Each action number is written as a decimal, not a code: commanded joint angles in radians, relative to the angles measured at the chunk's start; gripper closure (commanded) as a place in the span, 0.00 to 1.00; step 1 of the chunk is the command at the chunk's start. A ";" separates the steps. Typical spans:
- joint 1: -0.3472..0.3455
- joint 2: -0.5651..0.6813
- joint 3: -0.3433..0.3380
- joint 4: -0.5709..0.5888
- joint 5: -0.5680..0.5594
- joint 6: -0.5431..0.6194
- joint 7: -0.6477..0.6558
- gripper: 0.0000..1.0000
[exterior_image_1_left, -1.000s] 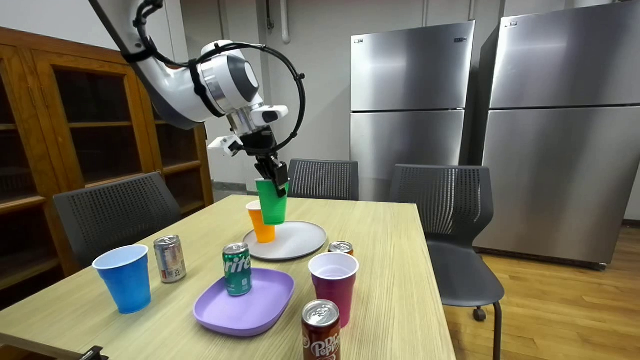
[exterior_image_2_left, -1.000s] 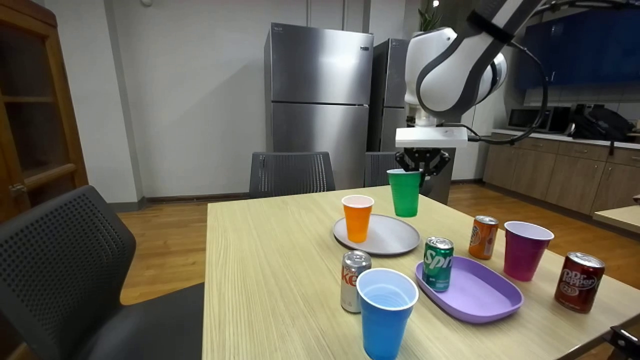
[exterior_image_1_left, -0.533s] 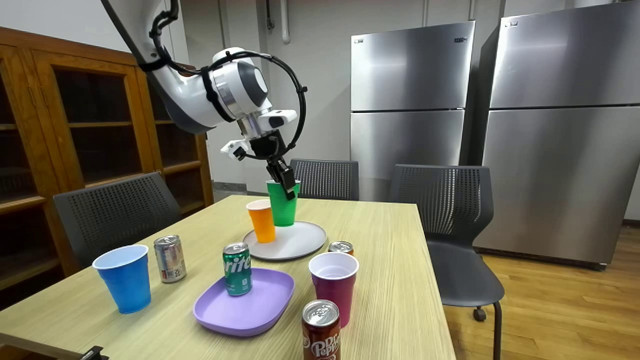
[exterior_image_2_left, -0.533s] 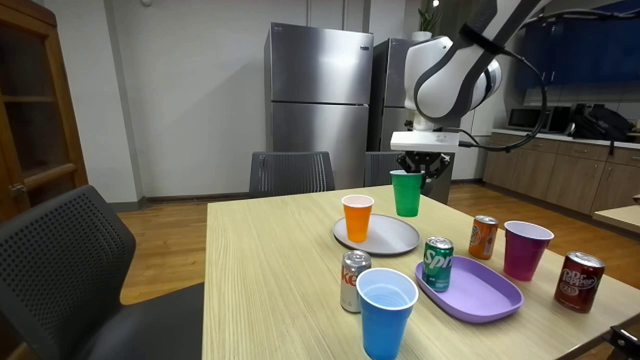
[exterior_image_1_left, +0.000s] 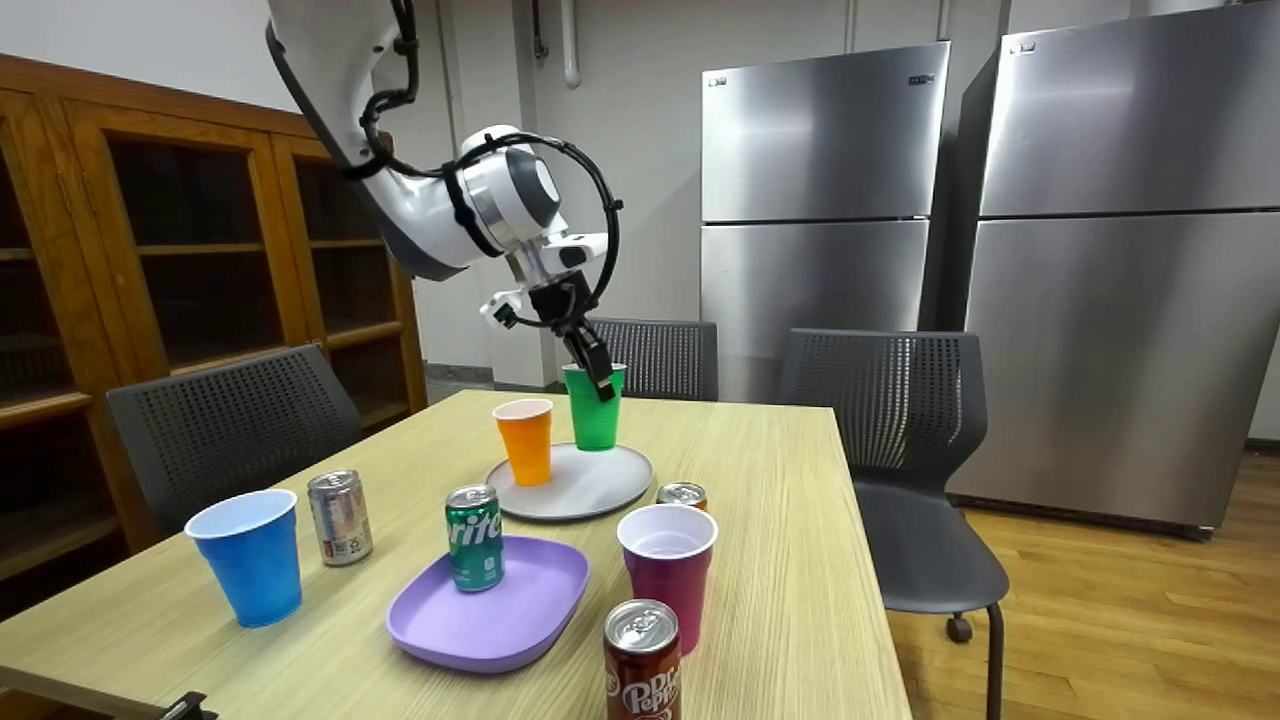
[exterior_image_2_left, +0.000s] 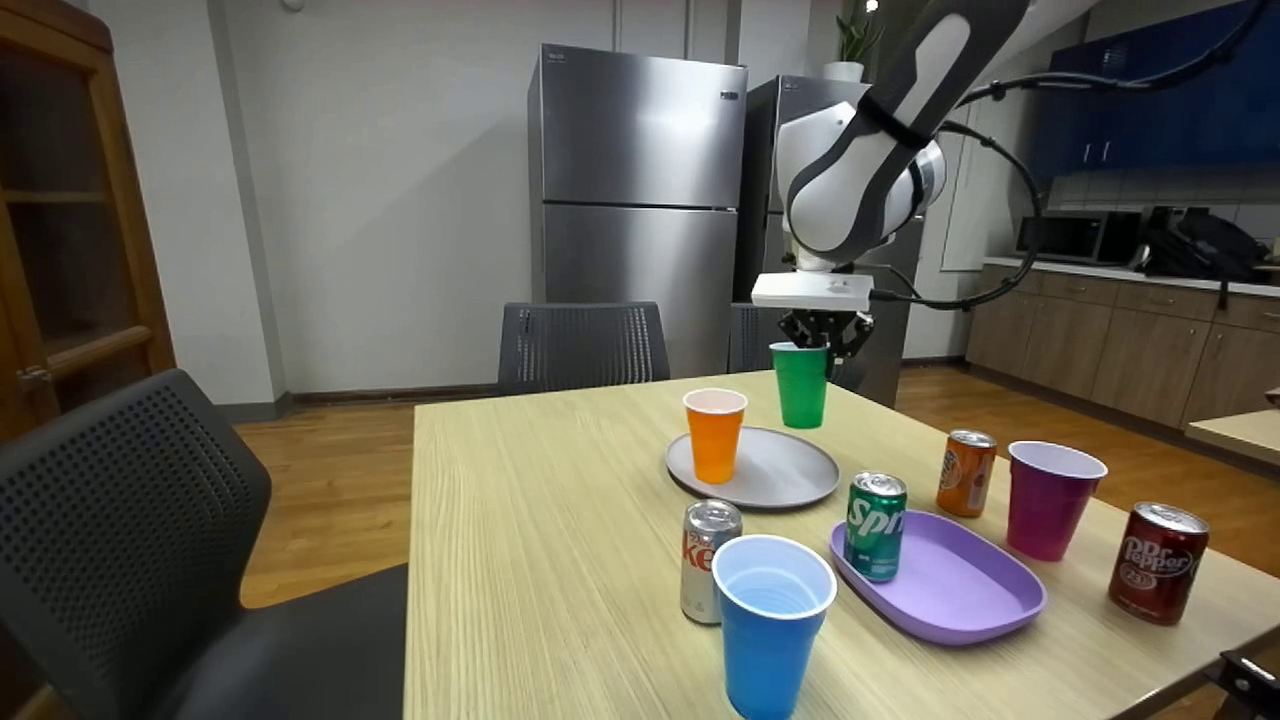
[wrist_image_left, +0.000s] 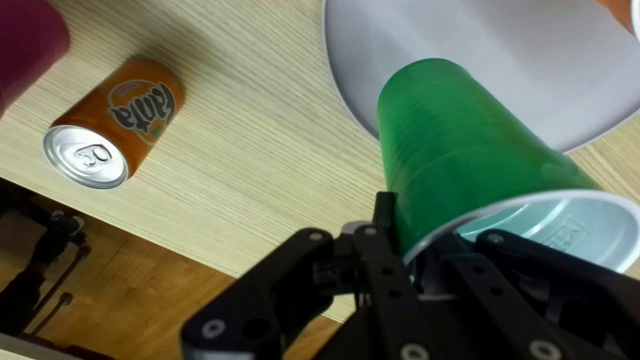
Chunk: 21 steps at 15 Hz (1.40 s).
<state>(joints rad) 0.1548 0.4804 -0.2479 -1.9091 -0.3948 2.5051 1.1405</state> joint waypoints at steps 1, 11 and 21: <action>-0.012 0.099 0.008 0.149 0.044 -0.087 0.009 0.99; -0.006 0.318 0.023 0.463 0.146 -0.189 -0.003 0.99; 0.006 0.483 0.033 0.703 0.168 -0.274 -0.005 0.99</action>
<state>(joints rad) 0.1606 0.9057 -0.2177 -1.3138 -0.2456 2.2946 1.1405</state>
